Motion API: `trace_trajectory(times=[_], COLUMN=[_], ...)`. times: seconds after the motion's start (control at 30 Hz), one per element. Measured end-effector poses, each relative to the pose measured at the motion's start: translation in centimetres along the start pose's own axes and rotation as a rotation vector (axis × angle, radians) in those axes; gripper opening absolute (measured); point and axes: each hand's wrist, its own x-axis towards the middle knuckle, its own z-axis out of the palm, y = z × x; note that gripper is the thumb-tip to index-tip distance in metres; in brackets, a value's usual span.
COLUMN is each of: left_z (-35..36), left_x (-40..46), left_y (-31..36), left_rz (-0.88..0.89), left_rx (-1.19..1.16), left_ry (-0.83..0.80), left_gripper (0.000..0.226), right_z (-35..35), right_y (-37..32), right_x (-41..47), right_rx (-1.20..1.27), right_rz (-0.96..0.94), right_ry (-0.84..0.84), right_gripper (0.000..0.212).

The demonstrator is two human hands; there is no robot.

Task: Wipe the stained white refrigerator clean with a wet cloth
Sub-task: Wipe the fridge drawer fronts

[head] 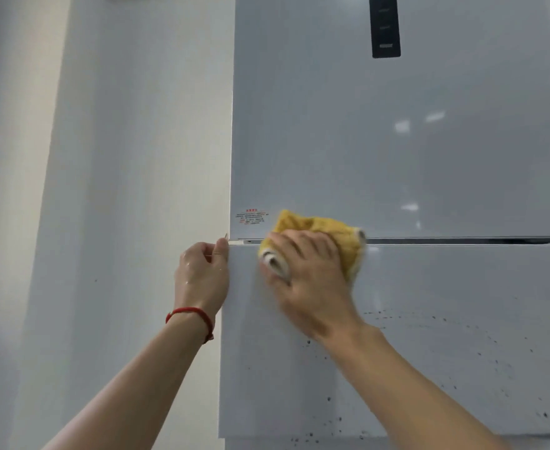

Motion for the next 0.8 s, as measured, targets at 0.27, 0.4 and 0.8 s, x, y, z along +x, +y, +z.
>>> trace_trajectory(times=[0.27,0.4,0.8], left_z=[-0.2,-0.2,0.3], left_x=[0.5,0.1,0.5], left_y=[-0.5,-0.3,-0.5], left_rz=[-0.017,0.012,0.027], left_rx=[-0.056,-0.064,-0.015], left_ry=[-0.055,-0.048,-0.012], left_gripper=[0.037,0.037,0.036], right_z=[-1.4,-6.5,-1.3], right_y=[0.3,8.1,1.4], right_x=[3.0,-1.0,2.0], right_rx=[-0.077,-0.090,0.005], right_rz=[-0.074,0.090,-0.068], right_ry=[-0.266,-0.091,-0.216], right_gripper=[0.047,0.033,0.040])
